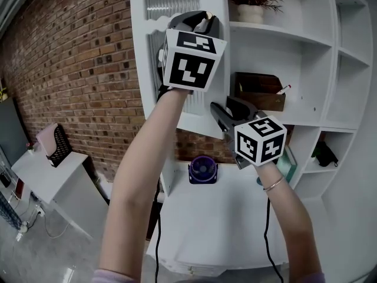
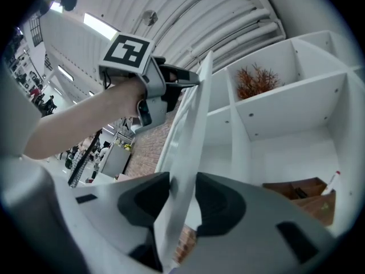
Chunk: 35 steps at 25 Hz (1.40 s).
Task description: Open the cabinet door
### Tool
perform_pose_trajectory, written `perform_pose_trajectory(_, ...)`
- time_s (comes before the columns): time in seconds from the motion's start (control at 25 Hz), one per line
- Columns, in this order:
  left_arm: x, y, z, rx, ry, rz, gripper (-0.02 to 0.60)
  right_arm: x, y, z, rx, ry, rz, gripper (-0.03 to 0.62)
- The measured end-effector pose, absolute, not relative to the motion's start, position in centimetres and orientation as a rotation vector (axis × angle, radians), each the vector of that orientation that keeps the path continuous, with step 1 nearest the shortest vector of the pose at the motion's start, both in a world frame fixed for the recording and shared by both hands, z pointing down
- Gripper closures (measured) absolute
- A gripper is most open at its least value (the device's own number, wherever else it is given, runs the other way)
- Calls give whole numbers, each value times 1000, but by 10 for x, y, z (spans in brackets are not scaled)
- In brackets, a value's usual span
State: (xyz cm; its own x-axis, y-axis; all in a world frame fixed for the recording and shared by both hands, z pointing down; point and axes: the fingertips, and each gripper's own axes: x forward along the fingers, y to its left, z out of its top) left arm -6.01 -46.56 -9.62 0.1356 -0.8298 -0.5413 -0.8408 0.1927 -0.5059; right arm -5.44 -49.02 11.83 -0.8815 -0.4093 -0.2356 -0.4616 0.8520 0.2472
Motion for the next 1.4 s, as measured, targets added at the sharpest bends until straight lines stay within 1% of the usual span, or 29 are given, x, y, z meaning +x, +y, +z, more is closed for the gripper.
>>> perform_pose_trajectory(0.32, -65, -436, -98, -1611, 1629, 33, 500, -54, -459, 114, -647, 2802, 368, 474)
perform_pose_trajectory(0.6, -72, -409, -97, -1634, 1594, 97, 499, -59, -431, 115, -671, 2785, 433, 480)
perform_pose_trajectory(0.96, -86, -375, -96, -1684, 1544, 138, 494, -71, -393, 115, -653, 2776, 401, 499)
perform_pose_trajectory(1.4, -112, -332, -98, -1690, 1547, 155, 488, -93, -344, 113, -682, 2766, 476, 490)
